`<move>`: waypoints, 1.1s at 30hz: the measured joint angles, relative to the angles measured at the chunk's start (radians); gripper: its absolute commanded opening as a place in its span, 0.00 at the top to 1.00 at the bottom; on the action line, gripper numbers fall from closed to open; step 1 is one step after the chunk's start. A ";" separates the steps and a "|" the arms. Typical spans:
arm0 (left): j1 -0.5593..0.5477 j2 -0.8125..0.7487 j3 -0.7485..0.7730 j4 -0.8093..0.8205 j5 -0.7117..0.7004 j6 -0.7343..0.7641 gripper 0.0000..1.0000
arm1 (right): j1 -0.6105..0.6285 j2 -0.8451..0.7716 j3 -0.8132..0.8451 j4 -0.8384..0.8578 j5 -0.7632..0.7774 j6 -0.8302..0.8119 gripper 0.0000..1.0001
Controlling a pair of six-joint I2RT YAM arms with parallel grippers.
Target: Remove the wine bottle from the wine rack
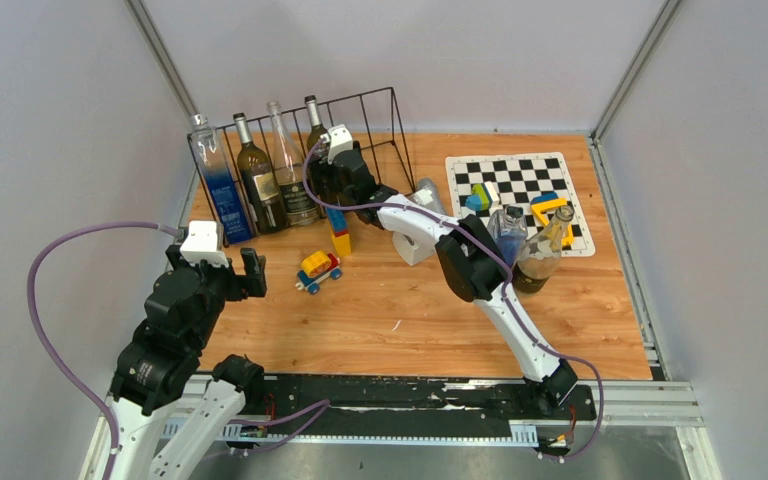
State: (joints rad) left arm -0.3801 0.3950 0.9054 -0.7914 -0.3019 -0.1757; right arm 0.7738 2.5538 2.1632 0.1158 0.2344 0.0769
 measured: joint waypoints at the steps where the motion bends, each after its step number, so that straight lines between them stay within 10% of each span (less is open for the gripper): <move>1: 0.000 0.000 0.000 0.000 0.000 0.000 0.00 | 0.001 -0.011 -0.017 0.003 0.003 0.001 0.36; 8: 0.000 -0.001 -0.002 0.000 0.000 0.000 0.00 | 0.011 -0.084 -0.125 0.014 0.018 0.007 0.36; 19: 0.000 -0.003 -0.002 0.000 0.000 0.000 0.00 | 0.018 -0.105 -0.136 -0.003 0.023 -0.041 0.05; 33: 0.000 -0.008 -0.002 0.000 0.000 0.000 0.00 | 0.043 -0.143 -0.105 -0.001 0.034 -0.109 0.11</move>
State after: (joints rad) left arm -0.3801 0.3870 0.9035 -0.7914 -0.3019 -0.1753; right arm 0.8173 2.4107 2.0579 0.1150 0.2684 -0.0322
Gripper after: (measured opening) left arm 0.998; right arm 0.897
